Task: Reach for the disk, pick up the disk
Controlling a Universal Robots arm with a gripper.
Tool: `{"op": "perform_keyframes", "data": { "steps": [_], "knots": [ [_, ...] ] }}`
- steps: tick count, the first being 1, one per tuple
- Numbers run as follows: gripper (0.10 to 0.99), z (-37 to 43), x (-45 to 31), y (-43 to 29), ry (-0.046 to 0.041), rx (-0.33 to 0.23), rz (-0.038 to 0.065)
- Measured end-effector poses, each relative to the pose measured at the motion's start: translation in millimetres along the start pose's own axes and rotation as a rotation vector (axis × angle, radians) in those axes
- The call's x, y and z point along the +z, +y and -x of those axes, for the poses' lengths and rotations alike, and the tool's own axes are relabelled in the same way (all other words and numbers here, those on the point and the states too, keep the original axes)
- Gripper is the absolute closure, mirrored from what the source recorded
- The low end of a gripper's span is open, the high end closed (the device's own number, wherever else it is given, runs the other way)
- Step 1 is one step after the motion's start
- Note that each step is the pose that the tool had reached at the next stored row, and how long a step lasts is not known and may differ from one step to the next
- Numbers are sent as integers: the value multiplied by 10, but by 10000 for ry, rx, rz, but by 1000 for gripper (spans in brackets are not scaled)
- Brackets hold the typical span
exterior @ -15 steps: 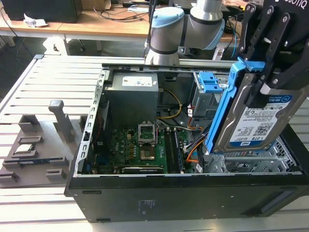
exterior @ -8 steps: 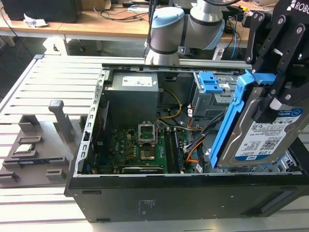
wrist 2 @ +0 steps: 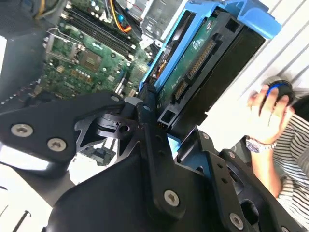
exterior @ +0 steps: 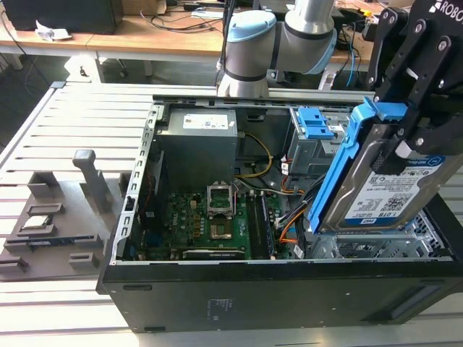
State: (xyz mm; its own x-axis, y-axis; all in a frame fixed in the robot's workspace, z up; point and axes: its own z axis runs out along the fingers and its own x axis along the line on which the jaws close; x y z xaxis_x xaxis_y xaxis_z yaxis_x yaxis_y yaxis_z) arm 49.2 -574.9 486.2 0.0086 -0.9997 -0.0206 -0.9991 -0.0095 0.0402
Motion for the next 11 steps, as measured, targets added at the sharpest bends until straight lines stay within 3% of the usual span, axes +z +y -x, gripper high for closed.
{"op": "perform_keyframes", "data": {
  "steps": [3, 5, 8, 10, 11],
  "knots": [
    [718, 0, 28, -10, -47, 311, -6],
    [718, -2, 83, -62, -52, 413, 7],
    [718, -2, 124, -159, -52, 440, 44],
    [718, 9, 161, -295, -50, 442, 97],
    [718, 11, 180, -328, -50, 442, 117]
  ]
}}
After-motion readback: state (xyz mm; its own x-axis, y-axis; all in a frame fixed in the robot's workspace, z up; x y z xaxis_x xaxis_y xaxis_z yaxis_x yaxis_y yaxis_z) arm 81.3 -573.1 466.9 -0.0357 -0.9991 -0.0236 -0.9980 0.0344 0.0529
